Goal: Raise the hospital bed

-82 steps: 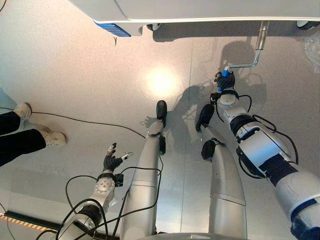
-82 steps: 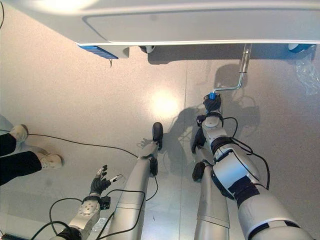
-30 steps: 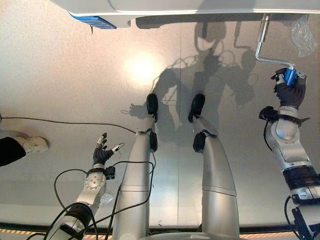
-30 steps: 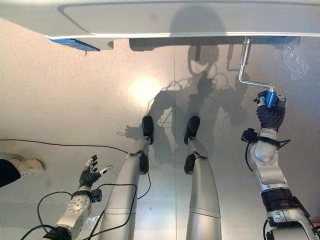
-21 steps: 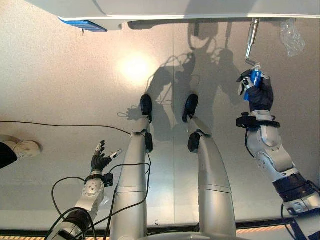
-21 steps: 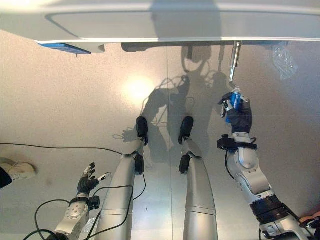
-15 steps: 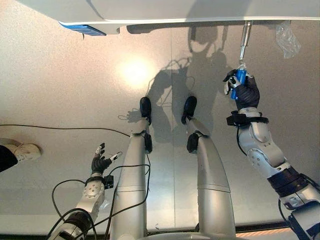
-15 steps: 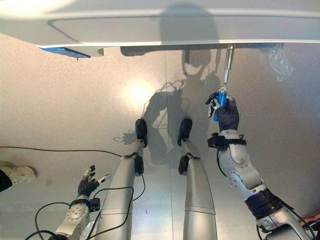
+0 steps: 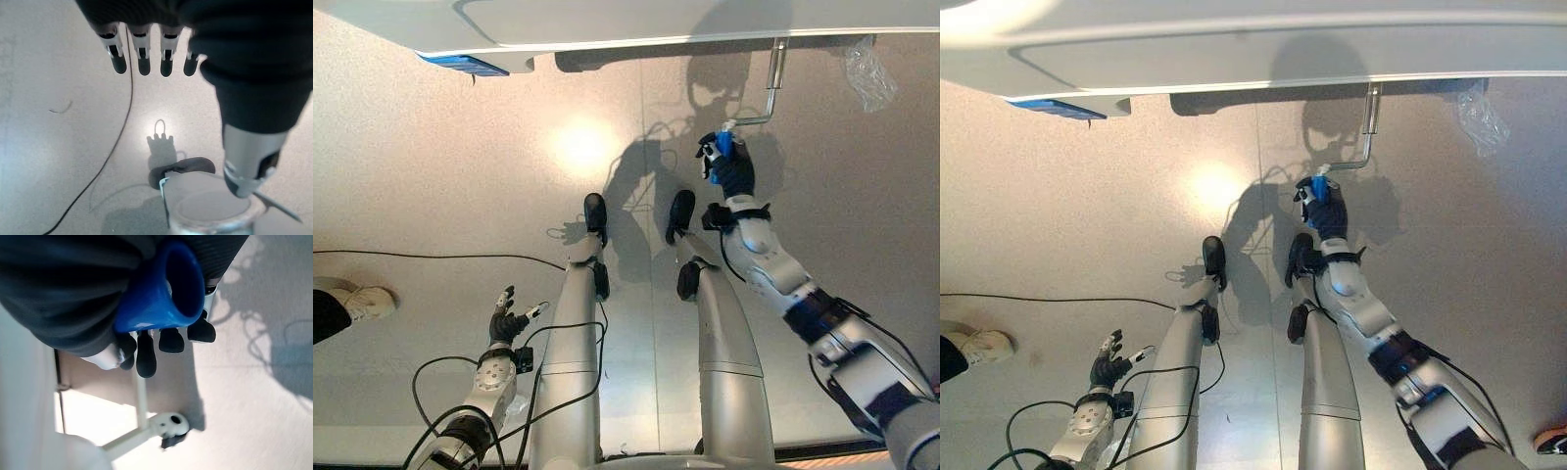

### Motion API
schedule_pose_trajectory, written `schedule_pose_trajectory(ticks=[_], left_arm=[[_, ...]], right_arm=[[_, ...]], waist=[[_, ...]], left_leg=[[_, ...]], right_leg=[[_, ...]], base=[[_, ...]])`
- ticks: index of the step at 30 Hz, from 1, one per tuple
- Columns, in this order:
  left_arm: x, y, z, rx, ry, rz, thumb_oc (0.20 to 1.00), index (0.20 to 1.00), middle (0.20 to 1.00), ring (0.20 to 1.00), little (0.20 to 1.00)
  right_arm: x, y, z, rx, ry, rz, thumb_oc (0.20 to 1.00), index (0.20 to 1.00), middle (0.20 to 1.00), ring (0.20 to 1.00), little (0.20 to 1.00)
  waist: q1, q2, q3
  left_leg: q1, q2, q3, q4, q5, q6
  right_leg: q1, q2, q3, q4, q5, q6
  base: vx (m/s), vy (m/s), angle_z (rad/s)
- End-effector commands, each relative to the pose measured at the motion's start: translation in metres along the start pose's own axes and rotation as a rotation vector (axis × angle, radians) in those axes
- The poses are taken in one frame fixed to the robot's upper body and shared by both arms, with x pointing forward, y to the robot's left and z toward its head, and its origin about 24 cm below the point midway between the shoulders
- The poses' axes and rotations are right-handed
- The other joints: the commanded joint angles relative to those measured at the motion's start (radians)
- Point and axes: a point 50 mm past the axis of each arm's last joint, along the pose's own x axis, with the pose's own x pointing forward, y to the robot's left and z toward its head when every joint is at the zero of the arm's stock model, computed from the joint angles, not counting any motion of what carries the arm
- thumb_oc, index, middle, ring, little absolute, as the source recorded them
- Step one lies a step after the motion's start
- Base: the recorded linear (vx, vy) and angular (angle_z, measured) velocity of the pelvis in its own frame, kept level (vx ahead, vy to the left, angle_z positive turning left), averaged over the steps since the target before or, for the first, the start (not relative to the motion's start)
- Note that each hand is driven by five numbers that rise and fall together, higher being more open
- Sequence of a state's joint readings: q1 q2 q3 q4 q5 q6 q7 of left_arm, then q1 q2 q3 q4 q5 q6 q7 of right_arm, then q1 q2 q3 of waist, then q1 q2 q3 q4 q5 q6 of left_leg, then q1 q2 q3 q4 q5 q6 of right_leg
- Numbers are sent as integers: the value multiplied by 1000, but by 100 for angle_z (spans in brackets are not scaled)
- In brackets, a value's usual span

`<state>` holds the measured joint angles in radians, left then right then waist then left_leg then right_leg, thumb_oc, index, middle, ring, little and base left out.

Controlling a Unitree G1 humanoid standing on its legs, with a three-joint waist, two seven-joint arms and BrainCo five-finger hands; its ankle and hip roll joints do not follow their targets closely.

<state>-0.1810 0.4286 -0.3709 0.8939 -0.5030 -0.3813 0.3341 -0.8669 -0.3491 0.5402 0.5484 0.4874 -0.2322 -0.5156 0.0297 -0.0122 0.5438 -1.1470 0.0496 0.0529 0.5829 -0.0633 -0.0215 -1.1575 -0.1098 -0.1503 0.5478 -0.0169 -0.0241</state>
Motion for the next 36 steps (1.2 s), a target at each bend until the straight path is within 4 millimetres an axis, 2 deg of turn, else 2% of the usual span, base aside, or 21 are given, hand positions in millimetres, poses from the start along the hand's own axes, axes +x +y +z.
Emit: schedule_pose_trajectory(ticks=[1,3,5,8,10,12,14,18,19,20,23,24,25,26,27,29,30,31,34,35,36], left_arm=[[-5,-8,-8,17,14,-26,1000,1000,1000,1000,1000],[-2,-13,-3,27,-2,-43,1000,1000,1000,1000,1000],[0,-17,0,39,-13,-57,1000,1000,1000,1000,1000],[3,-22,5,62,-35,-77,1000,1000,1000,1000,1000],[3,-25,7,70,-44,-93,1000,1000,1000,1000,1000],[1,-30,7,75,-44,-111,1000,1000,1000,1000,1000],[1,-33,8,74,-45,-121,1000,1000,1000,1000,1000],[-1,-40,10,61,-60,-144,1000,1000,1000,1000,1000],[-1,-40,10,62,-60,-145,1000,1000,1000,1000,1000],[-2,-42,10,62,-62,-154,1000,1000,1000,1000,1000],[-4,-44,11,55,-71,-172,1000,1000,1000,1000,1000],[-4,-44,11,55,-71,-172,1000,1000,1000,1000,1000],[-5,-44,11,46,-73,-180,1000,1000,1000,1000,1000],[-6,-45,11,47,-73,-181,1000,1000,1000,1000,1000],[-7,-45,12,42,-75,-187,1000,1000,1000,1000,1000],[-7,-45,11,39,-75,-190,1000,1000,1000,1000,1000],[-9,-45,10,36,-71,-193,1000,1000,1000,1000,1000],[-9,-45,10,36,-71,-193,1000,1000,1000,1000,1000],[-11,-43,11,25,-81,-204,1000,1000,1000,1000,1000],[-12,-43,11,25,-81,-204,1000,1000,1000,1000,1000],[-12,-40,10,27,-82,-202,1000,1000,1000,1000,1000]], right_arm=[[-14,114,91,-177,-501,489,200,200,200,200,200],[10,108,56,-293,-312,397,200,200,200,200,200],[22,94,36,-374,-205,332,200,200,200,200,200],[36,63,13,-453,-53,230,200,200,200,200,200],[43,29,-3,-473,67,120,200,200,200,200,200],[47,1,-9,-455,141,17,200,200,200,200,200],[49,-38,-15,-443,206,-108,200,200,200,200,200],[43,-105,-21,-426,288,-321,200,200,200,200,200],[43,-105,-21,-426,288,-322,200,200,200,200,200],[32,-147,-25,-437,340,-444,200,200,200,200,200],[16,-192,-24,-427,376,-586,200,200,200,200,200],[15,-192,-24,-427,376,-586,200,200,200,200,200],[4,-214,-25,-401,394,-661,200,200,200,200,200],[4,-215,-25,-401,395,-662,200,200,200,200,200],[-14,-242,-27,-392,427,-757,200,200,200,200,200],[-21,-253,-27,-385,436,-792,200,200,200,200,200],[-37,-274,-28,-388,464,-864,200,200,200,200,200],[-38,-274,-28,-388,464,-865,200,200,200,200,200],[-63,-311,-18,-486,505,-950,200,200,200,200,200],[-63,-311,-18,-486,505,-950,200,200,200,200,200],[-73,-327,-8,-522,502,-995,200,200,200,200,200]], waist=[[77,60,-25],[90,70,-25],[100,78,-24],[114,89,-24],[119,98,-24],[123,108,-24],[126,116,-24],[125,127,-24],[126,128,-24],[125,132,-24],[120,135,-24],[121,135,-24],[116,137,-24],[118,138,-24],[112,140,-24],[108,140,-24],[105,143,-24],[106,143,-24],[100,145,-24],[100,145,-24],[93,144,-24]], left_leg=[[-13,-66,-25,-45,30,4],[-18,-69,-25,-41,31,4],[-23,-72,-26,-40,32,4],[-28,-78,-28,-36,30,4],[-28,-81,-29,-39,30,4],[-27,-84,-29,-40,29,5],[-26,-86,-29,-42,28,5],[-25,-88,-25,-40,23,6],[-25,-88,-25,-39,22,6],[-22,-89,-24,-41,20,7],[-22,-88,-24,-41,17,6],[-22,-88,-24,-41,17,6],[-24,-88,-23,-39,16,6],[-23,-88,-23,-38,16,6],[-22,-88,-22,-40,15,5],[-20,-88,-22,-41,15,4],[-17,-88,-22,-43,14,4],[-17,-88,-22,-43,14,4],[-14,-88,-21,-48,17,4],[-14,-88,-21,-48,17,4],[-12,-89,-21,-50,18,3]], right_leg=[[0,-62,-16,66,-9,93],[-5,-63,-17,72,-8,91],[-10,-63,-17,74,-7,89],[-14,-64,-18,76,-8,87],[-16,-65,-18,78,-8,86],[-15,-66,-17,80,-11,85],[-18,-66,-14,80,-13,84],[-21,-65,-8,85,-17,83],[-21,-65,-8,86,-17,83],[-20,-65,-5,87,-20,82],[-19,-64,-3,85,-22,79],[-19,-64,-3,85,-22,79],[-20,-63,0,88,-24,78],[-20,-63,0,89,-24,78],[-20,-62,3,89,-27,77],[-19,-62,3,89,-28,77],[-19,-63,5,90,-29,75],[-18,-63,5,90,-29,75],[-16,-63,5,87,-26,73],[-16,-63,5,87,-26,73],[-16,-62,7,85,-24,74]], base=[[-7,15,-3],[-10,11,-3],[0,0,0],[-6,-5,5],[-1,-1,13],[5,-1,12],[9,5,8],[9,11,5],[13,-6,9],[12,-14,10],[12,-14,8],[14,-16,7],[6,-9,5],[12,-17,4],[8,-11,4],[6,-6,4],[2,2,5],[3,-5,5],[0,0,0],[0,0,0],[0,0,0]])
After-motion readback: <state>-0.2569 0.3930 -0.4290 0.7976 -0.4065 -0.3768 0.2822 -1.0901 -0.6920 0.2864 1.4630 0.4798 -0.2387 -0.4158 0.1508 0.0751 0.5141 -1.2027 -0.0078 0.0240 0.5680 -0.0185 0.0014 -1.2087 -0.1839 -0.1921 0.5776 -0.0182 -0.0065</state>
